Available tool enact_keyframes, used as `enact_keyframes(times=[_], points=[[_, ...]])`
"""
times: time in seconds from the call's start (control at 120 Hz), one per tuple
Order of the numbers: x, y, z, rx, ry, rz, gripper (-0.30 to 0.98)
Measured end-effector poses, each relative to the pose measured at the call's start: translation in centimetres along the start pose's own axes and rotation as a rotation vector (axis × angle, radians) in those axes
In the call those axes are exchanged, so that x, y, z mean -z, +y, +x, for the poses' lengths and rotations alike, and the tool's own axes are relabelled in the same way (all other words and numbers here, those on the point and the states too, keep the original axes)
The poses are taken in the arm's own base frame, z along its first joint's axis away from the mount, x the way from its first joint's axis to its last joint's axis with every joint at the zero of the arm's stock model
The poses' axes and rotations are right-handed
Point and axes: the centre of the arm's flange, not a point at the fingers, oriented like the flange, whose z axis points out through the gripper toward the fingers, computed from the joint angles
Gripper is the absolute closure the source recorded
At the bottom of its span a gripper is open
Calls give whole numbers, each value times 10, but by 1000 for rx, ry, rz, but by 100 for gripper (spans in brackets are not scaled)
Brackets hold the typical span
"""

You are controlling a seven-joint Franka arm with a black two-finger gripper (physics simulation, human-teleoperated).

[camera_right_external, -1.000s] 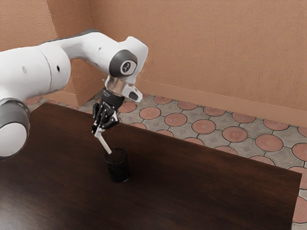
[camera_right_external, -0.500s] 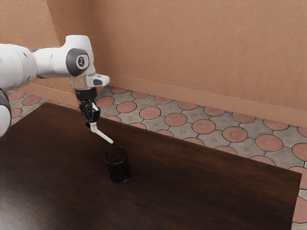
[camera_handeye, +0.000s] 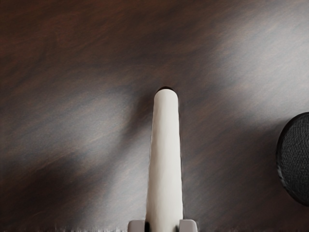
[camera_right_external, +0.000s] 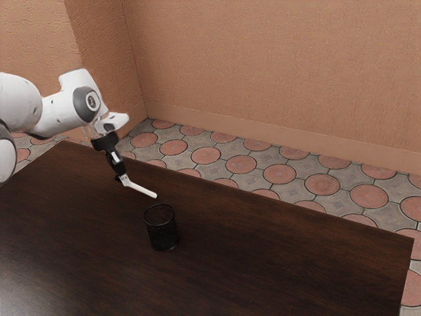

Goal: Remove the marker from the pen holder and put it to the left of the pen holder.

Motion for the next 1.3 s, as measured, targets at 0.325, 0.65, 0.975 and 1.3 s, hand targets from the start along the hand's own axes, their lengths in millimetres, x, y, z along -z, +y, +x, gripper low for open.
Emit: enact_keyframes(times=[0.325,0.65,0.975,1.3], points=[[-14,-17,-14,-121,12,-18,52],[166,182,63,-409,-108,271,11],[235,271,28,-103,-158,380,3],[231,267,18,146,-168,368,1]])
